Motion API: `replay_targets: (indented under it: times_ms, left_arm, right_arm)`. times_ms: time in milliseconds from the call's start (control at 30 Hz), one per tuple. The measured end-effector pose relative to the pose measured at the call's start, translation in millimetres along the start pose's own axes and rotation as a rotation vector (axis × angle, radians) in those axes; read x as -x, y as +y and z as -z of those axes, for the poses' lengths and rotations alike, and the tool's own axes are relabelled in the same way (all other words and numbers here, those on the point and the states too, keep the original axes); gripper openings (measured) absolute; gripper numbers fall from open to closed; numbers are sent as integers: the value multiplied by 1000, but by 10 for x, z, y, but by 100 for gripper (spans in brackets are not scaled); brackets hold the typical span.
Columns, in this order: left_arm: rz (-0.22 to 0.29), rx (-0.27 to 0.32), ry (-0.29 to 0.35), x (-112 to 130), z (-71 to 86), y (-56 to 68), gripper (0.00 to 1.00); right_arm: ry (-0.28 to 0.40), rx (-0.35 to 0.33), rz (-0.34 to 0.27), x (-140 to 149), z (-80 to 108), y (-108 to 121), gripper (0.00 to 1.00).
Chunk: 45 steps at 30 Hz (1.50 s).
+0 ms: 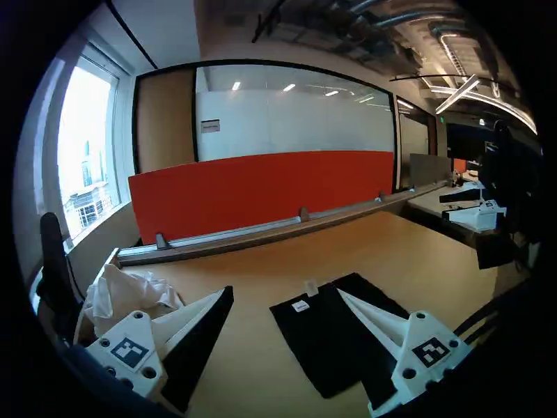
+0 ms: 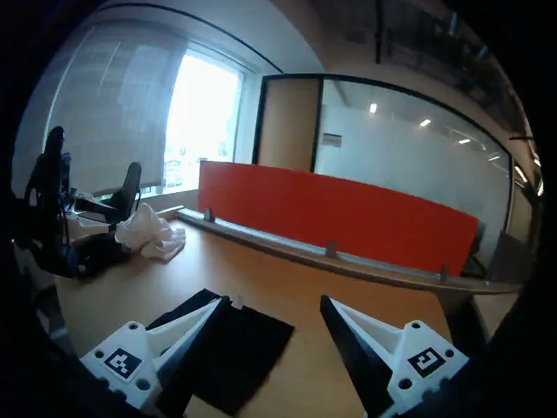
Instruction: Fold towel
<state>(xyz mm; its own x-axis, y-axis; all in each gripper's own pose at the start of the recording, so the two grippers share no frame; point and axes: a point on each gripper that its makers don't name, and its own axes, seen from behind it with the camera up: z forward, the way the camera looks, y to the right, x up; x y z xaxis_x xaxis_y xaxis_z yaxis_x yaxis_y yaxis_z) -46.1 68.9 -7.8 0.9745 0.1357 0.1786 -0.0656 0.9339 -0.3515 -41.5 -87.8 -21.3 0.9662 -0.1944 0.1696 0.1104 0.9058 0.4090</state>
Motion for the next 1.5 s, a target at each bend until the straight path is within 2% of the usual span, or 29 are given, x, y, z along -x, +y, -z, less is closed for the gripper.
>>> replay_targets:
  times_ms: [300,600,1200,1500]
  left_arm:
    - [-48,76,-76,371,-110,239,99]
    - [-72,118,-162,833,-216,411,99]
    - [-69,183,-329,1754,-371,615,99]
    - [-74,214,-400,2118,-432,689,99]
  right_arm:
    - [-77,-58,30,367,-58,-114,100]
    - [-163,-112,49,826,-120,-257,100]
    - [-321,-180,76,1729,-308,-489,100]
    - [-396,-215,83,2141,-339,-612,100]
